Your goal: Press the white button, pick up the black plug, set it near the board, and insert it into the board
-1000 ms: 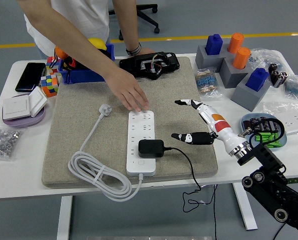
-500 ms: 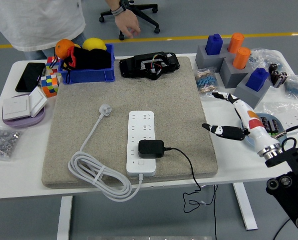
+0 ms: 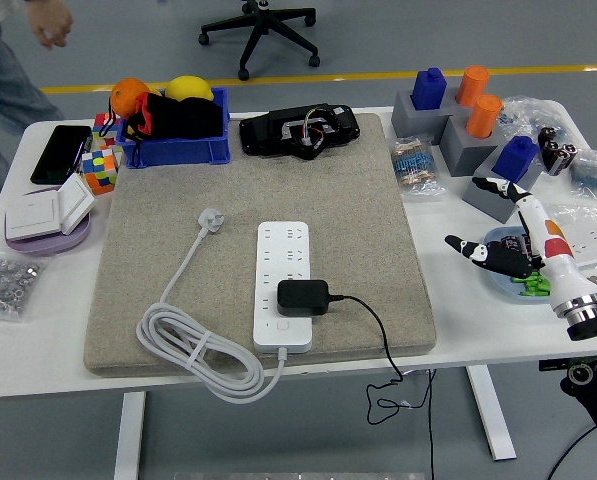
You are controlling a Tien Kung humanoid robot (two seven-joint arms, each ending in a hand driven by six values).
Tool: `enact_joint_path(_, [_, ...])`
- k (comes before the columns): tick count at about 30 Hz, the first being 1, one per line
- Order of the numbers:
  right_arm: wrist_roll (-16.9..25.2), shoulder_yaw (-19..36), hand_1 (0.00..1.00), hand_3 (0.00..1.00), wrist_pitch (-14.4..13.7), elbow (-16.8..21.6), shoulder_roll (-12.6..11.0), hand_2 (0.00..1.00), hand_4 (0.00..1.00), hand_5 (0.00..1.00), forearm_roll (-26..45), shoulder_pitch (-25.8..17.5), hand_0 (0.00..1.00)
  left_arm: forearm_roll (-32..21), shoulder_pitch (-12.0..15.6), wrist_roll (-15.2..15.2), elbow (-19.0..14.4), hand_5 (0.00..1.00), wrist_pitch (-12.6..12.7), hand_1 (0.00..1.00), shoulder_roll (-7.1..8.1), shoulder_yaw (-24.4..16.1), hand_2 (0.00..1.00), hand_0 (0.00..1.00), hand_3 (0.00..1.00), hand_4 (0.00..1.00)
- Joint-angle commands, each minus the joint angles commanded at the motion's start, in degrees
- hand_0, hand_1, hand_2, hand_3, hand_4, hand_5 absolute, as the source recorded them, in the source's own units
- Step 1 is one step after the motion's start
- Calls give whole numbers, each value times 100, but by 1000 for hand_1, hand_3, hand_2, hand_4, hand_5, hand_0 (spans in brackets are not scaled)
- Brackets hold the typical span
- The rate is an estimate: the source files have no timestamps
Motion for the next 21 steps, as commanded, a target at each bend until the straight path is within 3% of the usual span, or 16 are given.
enact_joint_path(21, [-36, 449, 788, 769, 98, 240, 86, 748, 998, 346, -33, -156, 854, 31, -25, -3, 0, 262, -12, 497, -20, -12, 512, 466, 577, 593])
